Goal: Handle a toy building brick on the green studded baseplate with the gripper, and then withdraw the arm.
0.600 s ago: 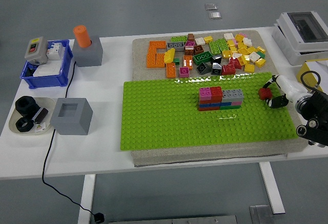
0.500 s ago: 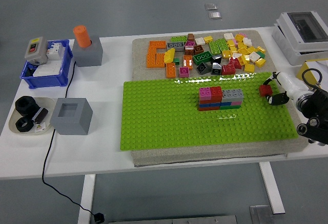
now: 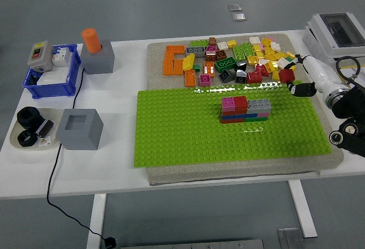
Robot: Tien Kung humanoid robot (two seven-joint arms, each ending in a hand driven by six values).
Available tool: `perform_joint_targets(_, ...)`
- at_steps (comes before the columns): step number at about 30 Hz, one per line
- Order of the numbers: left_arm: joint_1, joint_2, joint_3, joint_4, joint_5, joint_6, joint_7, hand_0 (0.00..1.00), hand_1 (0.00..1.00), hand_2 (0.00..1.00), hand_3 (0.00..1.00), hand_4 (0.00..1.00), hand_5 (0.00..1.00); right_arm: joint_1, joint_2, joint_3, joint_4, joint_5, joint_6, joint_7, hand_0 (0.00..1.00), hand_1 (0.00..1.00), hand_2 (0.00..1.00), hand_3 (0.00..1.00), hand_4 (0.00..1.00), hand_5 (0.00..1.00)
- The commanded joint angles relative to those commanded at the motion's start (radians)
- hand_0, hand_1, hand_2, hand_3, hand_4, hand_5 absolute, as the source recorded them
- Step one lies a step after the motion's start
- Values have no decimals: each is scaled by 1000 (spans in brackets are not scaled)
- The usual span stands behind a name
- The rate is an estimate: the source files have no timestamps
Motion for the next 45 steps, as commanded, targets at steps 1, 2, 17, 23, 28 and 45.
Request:
perform_joint_targets(1, 0, 0, 0, 0, 0, 0, 0, 774, 728, 709, 822, 822, 539, -7, -7, 4, 23, -7, 0, -5, 805, 950, 945, 544, 546, 2)
perform_joint_targets(2, 1, 0, 0, 0, 0, 0, 0, 774, 728, 709, 822, 822, 539, -13, -12, 7, 43, -12, 1, -9, 805, 950, 945, 544, 546, 2)
perform_joint_targets(17, 3, -4, 4, -1, -9, 3, 0, 774, 727, 709, 822, 822, 536, -25, 26, -47, 117, 7, -5, -6, 802, 944, 935, 528, 531, 2)
perform_joint_targets(23, 3, -4, 3, -1, -8, 4, 1, 774, 727, 709, 822, 820, 536, -19, 41, -62, 115, 17, -6, -1, 800, 942, 934, 527, 531, 2)
perform_joint_targets(28, 4, -4, 4, -1, -8, 4, 0, 774, 727, 709, 822, 821, 537, -15, 52, -69, 107, 25, -6, 3, 800, 941, 933, 528, 532, 2)
perform_joint_targets(45, 3, -3, 2, 0, -5, 4, -1, 774, 727, 709, 823, 820, 537, -11, 71, -88, 89, 47, -6, 12, 798, 940, 932, 525, 534, 2)
